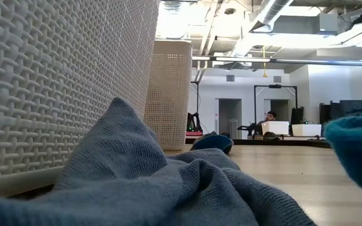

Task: Sort clothes
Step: Put the dark blue sock into the top white laundry bin

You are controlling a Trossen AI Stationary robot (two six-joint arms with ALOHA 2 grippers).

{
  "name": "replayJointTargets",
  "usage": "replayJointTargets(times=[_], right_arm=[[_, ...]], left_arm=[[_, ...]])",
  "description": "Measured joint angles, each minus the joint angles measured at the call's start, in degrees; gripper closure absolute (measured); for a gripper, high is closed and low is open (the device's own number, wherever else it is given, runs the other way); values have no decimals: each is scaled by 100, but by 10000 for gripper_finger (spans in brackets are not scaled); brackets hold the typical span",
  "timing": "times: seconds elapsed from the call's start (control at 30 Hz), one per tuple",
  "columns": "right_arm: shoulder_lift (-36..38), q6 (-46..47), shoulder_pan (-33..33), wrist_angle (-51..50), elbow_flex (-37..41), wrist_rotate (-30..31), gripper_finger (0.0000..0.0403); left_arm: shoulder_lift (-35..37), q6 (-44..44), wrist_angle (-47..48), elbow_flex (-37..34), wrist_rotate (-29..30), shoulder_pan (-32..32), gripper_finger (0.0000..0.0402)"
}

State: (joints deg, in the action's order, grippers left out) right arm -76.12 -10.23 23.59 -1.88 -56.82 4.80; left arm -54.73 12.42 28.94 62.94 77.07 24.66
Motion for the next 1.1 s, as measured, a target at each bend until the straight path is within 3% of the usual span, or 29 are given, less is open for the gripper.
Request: replayJointTargets(times=[0.2,0.43,0.67,0.9,1.1], right_arm=[[-2,189,48,-230,0,-3,183],[-4,182,160,-248,0,-14,184],[-7,180,166,-247,0,-14,184],[-7,182,164,-240,0,-16,184],[-7,182,164,-206,0,-18,184]], left_arm=[[554,-1434,1738,0,-126,-491,401],[911,-3091,3598,0,-1032,-1113,401],[909,-4178,5032,0,-1879,-1497,401],[901,-4406,5366,-97,-2991,-1639,398],[897,-4238,5205,-442,-3362,-1639,397]])
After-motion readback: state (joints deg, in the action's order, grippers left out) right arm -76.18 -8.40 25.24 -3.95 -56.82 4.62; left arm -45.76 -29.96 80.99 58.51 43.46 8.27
